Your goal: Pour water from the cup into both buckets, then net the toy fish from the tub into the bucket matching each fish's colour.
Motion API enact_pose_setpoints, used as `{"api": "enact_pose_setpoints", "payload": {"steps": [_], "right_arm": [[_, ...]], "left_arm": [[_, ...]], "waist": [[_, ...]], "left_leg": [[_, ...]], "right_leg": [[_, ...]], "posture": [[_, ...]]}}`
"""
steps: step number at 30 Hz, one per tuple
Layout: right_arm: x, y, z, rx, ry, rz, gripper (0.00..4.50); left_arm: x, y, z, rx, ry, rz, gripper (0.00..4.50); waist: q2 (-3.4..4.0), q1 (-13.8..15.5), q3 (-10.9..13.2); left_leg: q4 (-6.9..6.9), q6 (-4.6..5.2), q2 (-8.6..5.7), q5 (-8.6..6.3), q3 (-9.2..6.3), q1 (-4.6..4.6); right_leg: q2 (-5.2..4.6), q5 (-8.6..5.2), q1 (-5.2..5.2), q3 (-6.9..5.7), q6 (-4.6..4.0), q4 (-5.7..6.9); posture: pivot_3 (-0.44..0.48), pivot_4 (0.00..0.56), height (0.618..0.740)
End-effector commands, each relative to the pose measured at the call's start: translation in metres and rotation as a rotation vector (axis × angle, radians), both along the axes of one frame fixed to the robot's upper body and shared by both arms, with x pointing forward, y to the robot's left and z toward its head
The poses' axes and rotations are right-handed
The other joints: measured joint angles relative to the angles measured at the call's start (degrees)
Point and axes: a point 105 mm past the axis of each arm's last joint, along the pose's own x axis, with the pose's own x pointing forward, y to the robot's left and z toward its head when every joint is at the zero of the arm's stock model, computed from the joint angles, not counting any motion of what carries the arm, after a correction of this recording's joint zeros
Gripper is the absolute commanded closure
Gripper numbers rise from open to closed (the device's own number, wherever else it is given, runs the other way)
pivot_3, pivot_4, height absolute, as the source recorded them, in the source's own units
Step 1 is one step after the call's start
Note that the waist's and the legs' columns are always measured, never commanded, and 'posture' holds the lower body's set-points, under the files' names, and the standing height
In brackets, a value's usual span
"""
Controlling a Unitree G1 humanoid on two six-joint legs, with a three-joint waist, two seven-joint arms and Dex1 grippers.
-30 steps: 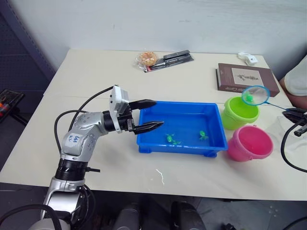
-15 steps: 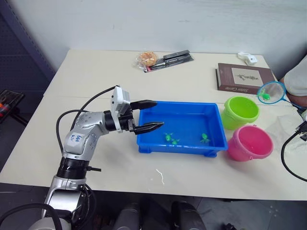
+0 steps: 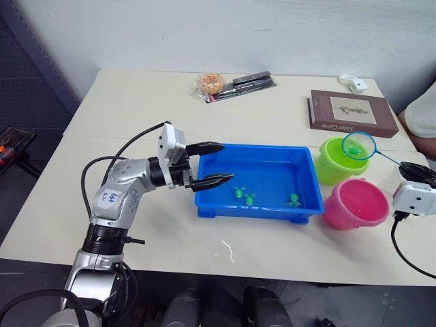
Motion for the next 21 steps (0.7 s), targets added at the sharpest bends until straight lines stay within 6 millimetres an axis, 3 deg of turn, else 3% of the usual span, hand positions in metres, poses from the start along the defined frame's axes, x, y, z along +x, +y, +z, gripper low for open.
{"api": "enact_pose_setpoints", "payload": {"steps": [1, 11, 14, 17, 21], "right_arm": [[-0.001, 0.004, 0.025, -0.092, -0.14, 0.046, 4.5], [0.002, 0.011, 0.015, -0.106, -0.124, 0.065, 4.5], [0.003, 0.005, 0.03, -0.028, -0.178, 0.021, 4.5], [0.004, 0.019, 0.049, 0.193, -0.206, 0.073, 4.5], [-0.003, 0.07, 0.061, 0.45, 0.024, 0.292, 4.5]], "left_arm": [[-0.003, -0.003, 0.004, -0.005, -0.031, -0.017, 0.05], [-0.003, -0.007, 0.003, -0.007, -0.034, -0.03, 0.05], [-0.004, -0.006, 0.002, -0.004, -0.034, -0.028, 0.05], [-0.004, 0.0, 0.002, 0.007, -0.037, -0.013, 0.05], [-0.003, 0.018, -0.003, 0.05, -0.041, 0.008, 0.05]], "waist": [[0.0, 0.0, 0.0], [0.0, -0.2, 0.0], [0.0, -0.2, 0.0], [0.0, -0.6, 0.0], [0.0, -1.3, 0.0]], "left_leg": [[0.0, 0.0, 0.0, 0.0, 0.0, 0.0], [-0.01, -0.01, 0.0, 0.01, 0.01, 0.0], [-0.01, -0.01, 0.0, 0.01, 0.0, 0.01], [-0.01, -0.01, 0.01, 0.01, -0.01, 0.0], [-0.03, -0.03, 0.07, 0.02, -0.08, 0.02]], "right_leg": [[0.01, 0.0, 0.0, 0.0, 0.0, 0.0], [0.01, 0.0, 0.0, 0.01, 0.0, 0.0], [0.01, 0.0, 0.0, 0.01, 0.0, 0.0], [0.02, 0.0, 0.01, 0.0, 0.0, -0.01], [0.06, 0.0, 0.02, -0.06, 0.0, 0.0]], "posture": [[0.0, 0.15, 0.738], [0.0, 0.15, 0.738], [0.0, 0.15, 0.738], [0.0, 0.15, 0.738], [0.0, 0.15, 0.738]]}}
